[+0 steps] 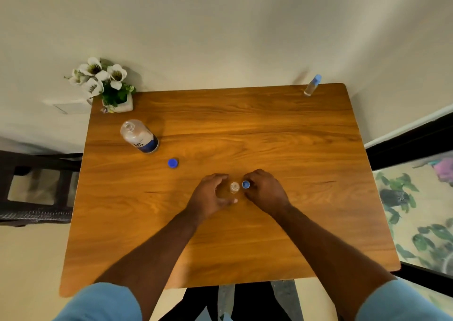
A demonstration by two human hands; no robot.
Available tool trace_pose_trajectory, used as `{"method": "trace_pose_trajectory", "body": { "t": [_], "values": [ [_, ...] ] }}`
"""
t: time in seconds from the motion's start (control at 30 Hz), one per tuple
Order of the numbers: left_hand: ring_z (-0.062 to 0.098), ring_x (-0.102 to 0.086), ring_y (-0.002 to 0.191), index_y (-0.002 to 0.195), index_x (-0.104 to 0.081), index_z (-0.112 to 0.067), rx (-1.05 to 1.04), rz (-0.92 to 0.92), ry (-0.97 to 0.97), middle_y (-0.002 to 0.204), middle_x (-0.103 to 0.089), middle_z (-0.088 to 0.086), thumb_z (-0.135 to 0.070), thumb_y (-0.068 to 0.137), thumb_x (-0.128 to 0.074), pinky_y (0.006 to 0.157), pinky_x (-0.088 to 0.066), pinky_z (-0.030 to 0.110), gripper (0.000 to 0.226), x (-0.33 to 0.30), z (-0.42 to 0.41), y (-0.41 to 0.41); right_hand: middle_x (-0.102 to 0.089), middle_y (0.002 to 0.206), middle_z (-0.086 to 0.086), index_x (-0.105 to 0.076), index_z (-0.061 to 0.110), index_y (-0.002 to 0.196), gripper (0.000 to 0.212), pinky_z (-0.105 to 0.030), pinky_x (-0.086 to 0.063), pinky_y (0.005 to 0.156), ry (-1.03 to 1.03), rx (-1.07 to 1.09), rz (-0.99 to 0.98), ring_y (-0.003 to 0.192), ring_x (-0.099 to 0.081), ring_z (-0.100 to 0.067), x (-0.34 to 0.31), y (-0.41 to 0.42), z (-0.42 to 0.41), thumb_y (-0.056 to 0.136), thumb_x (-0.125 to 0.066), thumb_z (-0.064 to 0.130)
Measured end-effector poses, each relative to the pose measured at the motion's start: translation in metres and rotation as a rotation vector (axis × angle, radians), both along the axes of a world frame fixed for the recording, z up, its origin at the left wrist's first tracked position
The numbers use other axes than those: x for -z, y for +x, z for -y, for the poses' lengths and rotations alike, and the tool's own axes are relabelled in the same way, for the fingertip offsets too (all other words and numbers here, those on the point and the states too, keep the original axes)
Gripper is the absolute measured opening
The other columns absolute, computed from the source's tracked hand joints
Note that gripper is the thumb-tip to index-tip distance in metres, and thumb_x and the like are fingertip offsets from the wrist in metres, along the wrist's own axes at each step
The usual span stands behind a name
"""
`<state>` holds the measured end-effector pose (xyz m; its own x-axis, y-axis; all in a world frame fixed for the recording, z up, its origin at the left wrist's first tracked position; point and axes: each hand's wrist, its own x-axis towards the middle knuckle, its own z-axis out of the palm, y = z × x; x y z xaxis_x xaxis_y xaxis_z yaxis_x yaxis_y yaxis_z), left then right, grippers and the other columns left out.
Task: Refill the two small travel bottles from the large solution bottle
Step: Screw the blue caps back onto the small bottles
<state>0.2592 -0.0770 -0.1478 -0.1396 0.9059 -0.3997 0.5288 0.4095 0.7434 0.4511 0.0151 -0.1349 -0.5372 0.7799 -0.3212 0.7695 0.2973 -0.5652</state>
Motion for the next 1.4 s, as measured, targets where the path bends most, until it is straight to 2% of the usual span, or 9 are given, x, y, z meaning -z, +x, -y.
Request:
{"method": "trace_pose_trajectory", "body": {
  "t": [0.23,0.47,0.57,0.73,0.87,1.1,1.23,1.33,1.4],
  "values": [
    [0.01,-0.06,0.11,0.117,-0.073,-0.023,-0.061,-0.02,0.19,0.116,-0.072,-0.006,-0.036,0.075,-0.085,0.095,-0.049,0.028,0.045,-0.003,-0.003,0.019,-0.069,0.1,0.002,-0.071,0.021,0.103,0.02,-0.035,-0.053,0.076,0.038,0.082,-0.071,0.09,-0.064,-0.018,-0.006,0.001,0.004,0.083,-0.069,0.023],
    [0.01,-0.067,0.106,0.112,-0.075,-0.02,-0.163,0.136,0.232,0.112,-0.074,-0.004,-0.027,0.079,-0.083,0.093,-0.055,0.036,0.035,-0.036,-0.015,0.007,-0.074,0.093,0.008,-0.069,0.023,0.107,0.025,-0.033,-0.059,0.075,-0.012,0.181,-0.228,0.083,-0.07,-0.004,-0.05,0.006,-0.002,0.083,-0.073,0.019],
    [0.013,-0.067,0.11,0.114,-0.074,-0.014,-0.232,0.227,0.297,0.114,-0.073,0.001,-0.016,0.082,-0.082,0.087,-0.055,0.022,0.033,-0.07,-0.03,-0.004,-0.073,0.089,0.012,-0.071,0.024,0.105,0.023,-0.031,-0.057,0.07,-0.008,0.213,-0.323,0.078,-0.069,0.0,-0.084,-0.006,-0.015,0.083,-0.074,0.016],
    [0.009,-0.07,0.102,0.115,-0.074,-0.015,-0.261,0.245,0.509,0.109,-0.076,-0.002,-0.02,0.084,-0.081,0.087,-0.054,0.022,0.032,-0.152,-0.061,-0.033,-0.073,0.096,0.013,-0.073,0.025,0.113,0.027,-0.015,-0.05,0.07,0.086,0.206,-0.481,0.081,-0.068,0.002,-0.176,-0.033,-0.043,0.086,-0.075,0.02],
    [0.013,-0.074,0.094,0.101,-0.077,-0.026,-0.242,0.348,0.662,0.096,-0.079,0.007,-0.016,0.088,-0.077,0.08,-0.062,0.033,0.016,-0.239,-0.081,-0.056,-0.074,0.094,0.009,-0.065,0.029,0.113,0.034,-0.021,-0.058,0.073,0.193,0.155,-0.618,0.081,-0.072,-0.004,-0.274,-0.053,-0.062,0.083,-0.08,0.022],
    [0.027,-0.075,0.08,0.108,-0.076,-0.005,-0.208,0.456,0.816,0.09,-0.077,0.018,-0.009,0.084,-0.08,0.072,-0.064,0.042,0.025,-0.372,-0.105,-0.088,-0.071,0.099,-0.002,-0.064,0.019,0.093,0.032,-0.023,-0.054,0.068,0.354,0.122,-0.756,0.072,-0.073,-0.021,-0.434,-0.082,-0.081,0.072,-0.088,0.014],
    [0.025,-0.073,0.077,0.105,-0.075,-0.003,-0.151,0.461,0.895,0.093,-0.074,0.026,-0.01,0.085,-0.079,0.071,-0.064,0.041,0.022,-0.434,-0.115,-0.096,-0.075,0.097,0.003,-0.075,0.022,0.094,0.024,-0.029,-0.056,0.073,0.421,-0.002,-0.729,0.073,-0.069,-0.013,-0.512,-0.093,-0.085,0.075,-0.085,0.012],
    [0.026,-0.072,0.078,0.108,-0.073,-0.003,-0.122,0.447,0.971,0.093,-0.074,0.024,-0.009,0.084,-0.079,0.067,-0.063,0.037,0.025,-0.475,-0.121,-0.096,-0.076,0.091,0.005,-0.078,0.019,0.1,0.019,-0.02,-0.052,0.064,0.474,-0.103,-0.64,0.066,-0.068,-0.004,-0.565,-0.098,-0.087,0.082,-0.079,0.011],
    [0.025,-0.072,0.078,0.113,-0.068,-0.001,-0.083,0.437,1.014,0.092,-0.072,0.021,-0.005,0.084,-0.078,0.065,-0.062,0.038,0.03,-0.496,-0.126,-0.095,-0.075,0.102,0.005,-0.078,0.021,0.105,0.02,-0.023,-0.054,0.074,0.554,-0.161,-0.565,0.082,-0.07,-0.009,-0.595,-0.103,-0.092,0.086,-0.076,0.013]
  ]
}}
